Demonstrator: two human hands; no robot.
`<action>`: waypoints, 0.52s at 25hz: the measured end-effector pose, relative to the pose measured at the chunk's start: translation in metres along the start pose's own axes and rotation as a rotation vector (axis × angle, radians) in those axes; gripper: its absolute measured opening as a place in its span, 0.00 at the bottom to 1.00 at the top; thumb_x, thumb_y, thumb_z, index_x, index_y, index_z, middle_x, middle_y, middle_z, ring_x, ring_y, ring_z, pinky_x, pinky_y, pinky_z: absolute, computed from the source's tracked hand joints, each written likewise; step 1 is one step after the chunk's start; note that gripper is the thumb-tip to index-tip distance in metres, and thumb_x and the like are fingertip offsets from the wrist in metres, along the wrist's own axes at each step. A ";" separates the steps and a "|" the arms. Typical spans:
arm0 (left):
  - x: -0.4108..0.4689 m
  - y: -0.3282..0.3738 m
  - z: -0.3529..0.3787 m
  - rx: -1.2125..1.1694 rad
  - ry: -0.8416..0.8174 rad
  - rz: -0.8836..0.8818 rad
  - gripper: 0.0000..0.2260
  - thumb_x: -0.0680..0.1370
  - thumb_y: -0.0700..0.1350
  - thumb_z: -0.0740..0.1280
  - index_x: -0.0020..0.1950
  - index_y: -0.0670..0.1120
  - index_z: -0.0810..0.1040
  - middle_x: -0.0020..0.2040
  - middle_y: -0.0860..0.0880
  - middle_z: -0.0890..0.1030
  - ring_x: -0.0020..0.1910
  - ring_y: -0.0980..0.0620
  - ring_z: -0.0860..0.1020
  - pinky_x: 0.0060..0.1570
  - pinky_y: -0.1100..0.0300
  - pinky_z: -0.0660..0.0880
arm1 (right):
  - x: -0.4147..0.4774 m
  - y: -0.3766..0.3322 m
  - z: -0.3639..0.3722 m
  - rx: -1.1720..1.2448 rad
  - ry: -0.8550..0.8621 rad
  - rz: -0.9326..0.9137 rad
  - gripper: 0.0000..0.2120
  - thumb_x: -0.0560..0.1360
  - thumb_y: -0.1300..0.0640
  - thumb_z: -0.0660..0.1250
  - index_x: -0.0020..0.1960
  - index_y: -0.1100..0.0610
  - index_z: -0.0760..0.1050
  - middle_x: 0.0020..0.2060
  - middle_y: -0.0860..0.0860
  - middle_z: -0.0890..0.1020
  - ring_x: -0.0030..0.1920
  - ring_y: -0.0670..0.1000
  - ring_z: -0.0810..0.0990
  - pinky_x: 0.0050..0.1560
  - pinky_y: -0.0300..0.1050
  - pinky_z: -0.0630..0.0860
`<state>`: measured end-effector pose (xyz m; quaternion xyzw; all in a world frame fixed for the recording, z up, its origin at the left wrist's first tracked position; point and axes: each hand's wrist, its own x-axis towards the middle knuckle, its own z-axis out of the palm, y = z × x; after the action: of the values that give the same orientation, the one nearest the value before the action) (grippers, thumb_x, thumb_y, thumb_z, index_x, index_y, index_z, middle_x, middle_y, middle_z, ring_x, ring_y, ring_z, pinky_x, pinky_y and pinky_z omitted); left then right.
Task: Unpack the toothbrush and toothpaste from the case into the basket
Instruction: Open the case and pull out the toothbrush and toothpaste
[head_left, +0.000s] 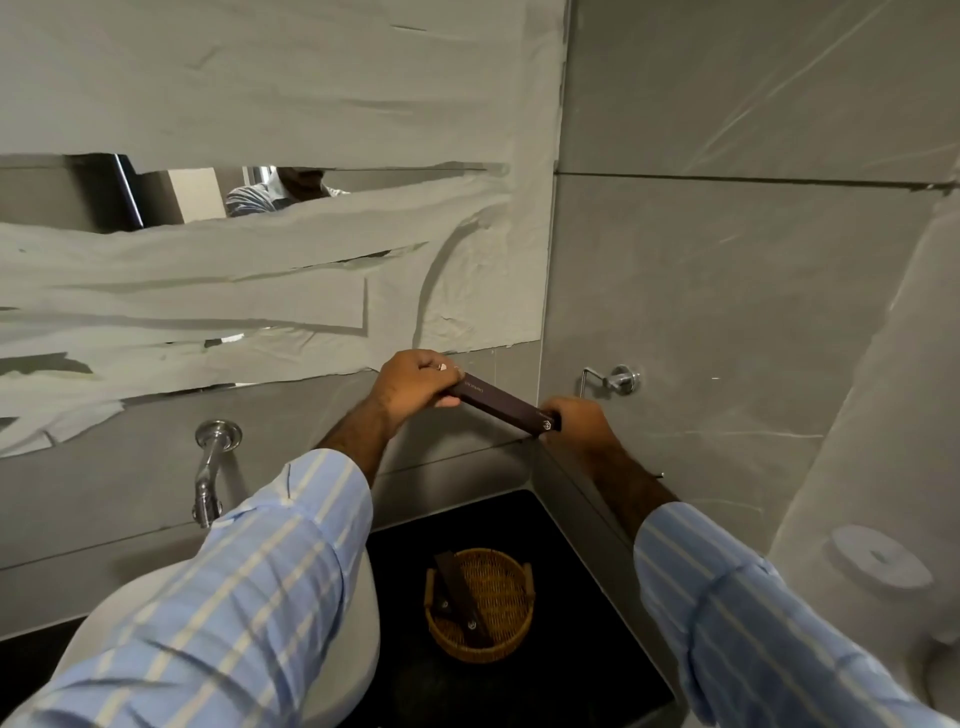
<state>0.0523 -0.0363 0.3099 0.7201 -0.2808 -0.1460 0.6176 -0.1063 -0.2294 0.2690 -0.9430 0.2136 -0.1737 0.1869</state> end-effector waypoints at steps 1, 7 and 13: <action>0.000 0.000 0.001 -0.020 0.012 0.016 0.07 0.75 0.41 0.73 0.50 0.39 0.85 0.49 0.39 0.85 0.44 0.47 0.87 0.42 0.59 0.84 | -0.003 -0.002 0.001 0.061 0.039 0.087 0.23 0.71 0.56 0.72 0.64 0.62 0.76 0.59 0.58 0.81 0.61 0.59 0.79 0.62 0.49 0.75; -0.002 -0.003 0.007 -0.293 0.148 0.003 0.06 0.75 0.38 0.74 0.49 0.38 0.84 0.47 0.40 0.85 0.43 0.49 0.87 0.45 0.57 0.84 | -0.002 -0.048 0.006 1.513 -0.284 0.592 0.19 0.76 0.48 0.69 0.58 0.60 0.73 0.56 0.59 0.80 0.51 0.57 0.86 0.41 0.48 0.84; -0.010 -0.011 -0.001 -0.624 -0.010 -0.079 0.10 0.80 0.31 0.60 0.60 0.34 0.76 0.54 0.36 0.82 0.51 0.39 0.84 0.46 0.56 0.84 | 0.024 -0.073 0.004 2.016 -0.089 0.602 0.04 0.77 0.65 0.67 0.50 0.65 0.75 0.67 0.67 0.74 0.68 0.63 0.75 0.62 0.55 0.78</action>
<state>0.0477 -0.0290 0.2980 0.5052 -0.1974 -0.2524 0.8013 -0.0602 -0.1785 0.3026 -0.2644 0.1887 -0.1824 0.9280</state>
